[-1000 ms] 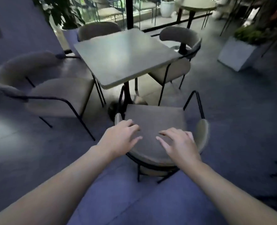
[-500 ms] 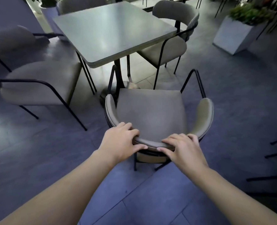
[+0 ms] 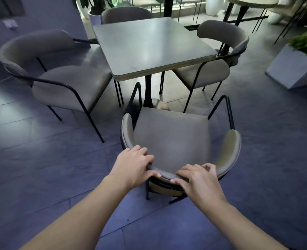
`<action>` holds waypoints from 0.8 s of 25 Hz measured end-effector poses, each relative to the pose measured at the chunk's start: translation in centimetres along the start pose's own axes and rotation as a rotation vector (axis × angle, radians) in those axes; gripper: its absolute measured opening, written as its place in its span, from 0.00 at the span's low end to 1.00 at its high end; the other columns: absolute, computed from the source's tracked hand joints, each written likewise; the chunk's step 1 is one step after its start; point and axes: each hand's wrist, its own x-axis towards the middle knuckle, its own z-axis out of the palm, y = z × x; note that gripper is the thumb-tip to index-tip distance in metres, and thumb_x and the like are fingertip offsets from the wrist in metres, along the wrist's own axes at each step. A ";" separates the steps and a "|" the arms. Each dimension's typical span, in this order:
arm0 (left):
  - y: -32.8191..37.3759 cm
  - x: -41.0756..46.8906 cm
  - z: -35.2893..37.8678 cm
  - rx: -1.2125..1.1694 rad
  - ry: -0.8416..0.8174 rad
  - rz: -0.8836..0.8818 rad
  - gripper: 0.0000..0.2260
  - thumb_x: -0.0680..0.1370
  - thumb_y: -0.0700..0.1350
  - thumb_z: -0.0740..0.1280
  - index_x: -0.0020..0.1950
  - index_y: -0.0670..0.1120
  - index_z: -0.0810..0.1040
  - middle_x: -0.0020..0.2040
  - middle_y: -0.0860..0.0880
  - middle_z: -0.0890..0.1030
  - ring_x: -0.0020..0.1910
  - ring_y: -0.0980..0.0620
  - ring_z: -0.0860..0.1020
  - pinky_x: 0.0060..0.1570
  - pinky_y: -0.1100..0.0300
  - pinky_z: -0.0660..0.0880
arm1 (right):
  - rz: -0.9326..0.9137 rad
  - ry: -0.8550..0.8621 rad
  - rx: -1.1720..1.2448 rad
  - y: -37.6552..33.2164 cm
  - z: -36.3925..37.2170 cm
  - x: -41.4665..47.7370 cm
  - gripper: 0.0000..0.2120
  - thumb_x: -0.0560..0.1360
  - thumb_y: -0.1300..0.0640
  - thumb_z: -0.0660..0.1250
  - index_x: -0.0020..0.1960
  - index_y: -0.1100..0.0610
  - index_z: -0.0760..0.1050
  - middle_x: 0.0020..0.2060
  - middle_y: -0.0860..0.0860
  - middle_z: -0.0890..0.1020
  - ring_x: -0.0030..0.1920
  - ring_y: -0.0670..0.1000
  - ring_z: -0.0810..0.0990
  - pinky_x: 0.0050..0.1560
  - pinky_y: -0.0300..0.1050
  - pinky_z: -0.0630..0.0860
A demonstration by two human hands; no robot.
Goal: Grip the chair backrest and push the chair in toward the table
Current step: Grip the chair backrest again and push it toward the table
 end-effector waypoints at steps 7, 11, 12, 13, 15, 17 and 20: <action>10.2 0.6 1.6 -0.013 0.088 -0.238 0.23 0.72 0.70 0.62 0.37 0.50 0.73 0.37 0.52 0.73 0.40 0.48 0.73 0.32 0.53 0.70 | -0.073 -0.006 0.026 8.9 -2.1 -0.8 0.19 0.73 0.33 0.56 0.43 0.42 0.81 0.41 0.38 0.81 0.45 0.45 0.78 0.49 0.52 0.61; 11.8 2.6 2.6 -0.030 0.117 -0.276 0.23 0.73 0.69 0.61 0.37 0.50 0.72 0.37 0.51 0.72 0.40 0.46 0.71 0.35 0.52 0.72 | -0.105 0.011 -0.013 11.6 -2.1 0.2 0.17 0.73 0.34 0.59 0.42 0.43 0.80 0.40 0.39 0.81 0.44 0.44 0.77 0.46 0.50 0.58; 12.0 2.7 2.7 -0.026 0.121 -0.275 0.23 0.73 0.69 0.61 0.38 0.49 0.73 0.38 0.50 0.72 0.40 0.46 0.71 0.36 0.51 0.72 | -0.120 0.007 -0.005 12.0 -2.1 0.4 0.16 0.73 0.34 0.60 0.42 0.43 0.81 0.39 0.39 0.80 0.44 0.45 0.77 0.46 0.50 0.58; 12.2 2.8 2.8 -0.014 0.119 -0.274 0.23 0.73 0.69 0.61 0.38 0.49 0.73 0.38 0.50 0.72 0.40 0.46 0.71 0.36 0.51 0.73 | -0.128 0.011 0.001 12.3 -2.1 0.4 0.16 0.73 0.34 0.61 0.42 0.43 0.81 0.39 0.40 0.80 0.44 0.45 0.77 0.45 0.50 0.58; 12.7 3.4 2.8 0.006 0.115 -0.277 0.23 0.73 0.69 0.61 0.38 0.49 0.73 0.37 0.50 0.72 0.40 0.46 0.71 0.35 0.51 0.73 | -0.141 0.019 0.004 13.0 -2.3 0.5 0.17 0.73 0.34 0.60 0.42 0.43 0.82 0.39 0.40 0.80 0.44 0.46 0.77 0.45 0.50 0.57; 13.2 4.2 2.9 -0.004 0.105 -0.300 0.23 0.73 0.69 0.60 0.38 0.49 0.72 0.37 0.51 0.72 0.39 0.47 0.72 0.33 0.52 0.72 | -0.143 0.022 0.023 13.9 -2.4 0.9 0.17 0.73 0.34 0.59 0.42 0.43 0.81 0.40 0.39 0.80 0.44 0.45 0.76 0.45 0.49 0.56; 13.7 6.0 3.2 -0.023 0.089 -0.323 0.25 0.72 0.71 0.57 0.38 0.49 0.72 0.38 0.51 0.72 0.40 0.48 0.71 0.31 0.54 0.72 | -0.138 0.026 0.010 15.5 -2.8 2.0 0.16 0.73 0.34 0.62 0.42 0.43 0.81 0.39 0.39 0.80 0.43 0.45 0.76 0.44 0.48 0.54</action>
